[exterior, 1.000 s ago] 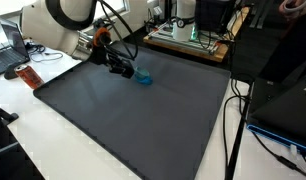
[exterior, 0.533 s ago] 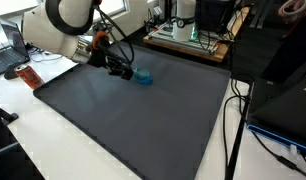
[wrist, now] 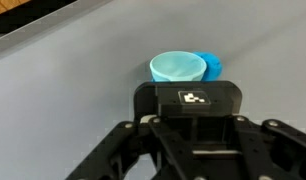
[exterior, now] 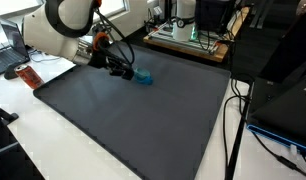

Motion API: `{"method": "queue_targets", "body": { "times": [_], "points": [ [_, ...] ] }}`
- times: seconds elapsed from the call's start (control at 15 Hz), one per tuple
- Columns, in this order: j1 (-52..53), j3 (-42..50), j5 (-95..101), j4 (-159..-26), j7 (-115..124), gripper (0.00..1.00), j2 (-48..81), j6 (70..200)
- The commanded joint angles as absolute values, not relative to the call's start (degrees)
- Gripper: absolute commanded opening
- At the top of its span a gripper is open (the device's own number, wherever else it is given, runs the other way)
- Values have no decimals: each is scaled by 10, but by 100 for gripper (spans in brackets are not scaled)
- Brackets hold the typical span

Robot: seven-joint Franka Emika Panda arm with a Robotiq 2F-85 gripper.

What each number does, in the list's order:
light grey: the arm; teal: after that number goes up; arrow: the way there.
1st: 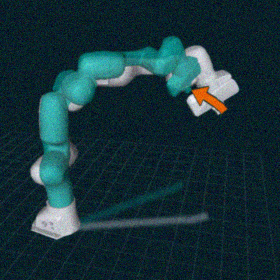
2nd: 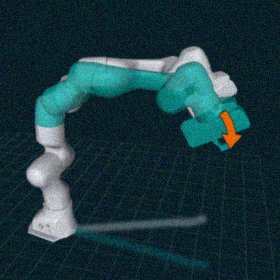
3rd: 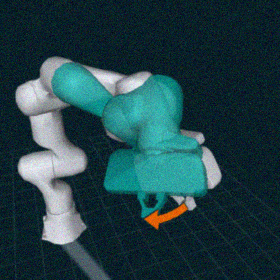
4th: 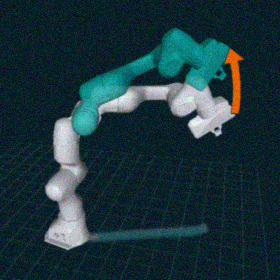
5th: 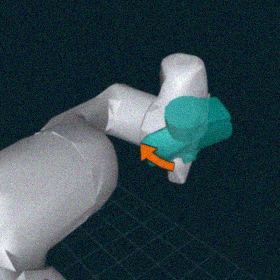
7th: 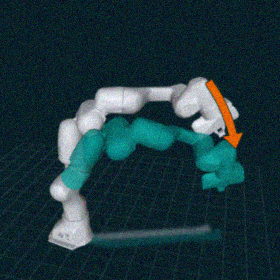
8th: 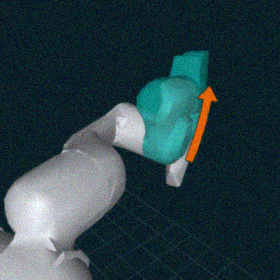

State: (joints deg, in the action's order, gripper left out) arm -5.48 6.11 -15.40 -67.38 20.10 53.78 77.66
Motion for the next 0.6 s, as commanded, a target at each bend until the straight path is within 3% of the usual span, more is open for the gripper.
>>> {"method": "queue_targets", "body": {
  "times": [0.0, 0.53],
  "points": [
    [-43, 64, -124, -717, 176, 22, 515, 817],
    [-22, 75, -111, -870, 196, 22, 380, 887]
  ]
}}
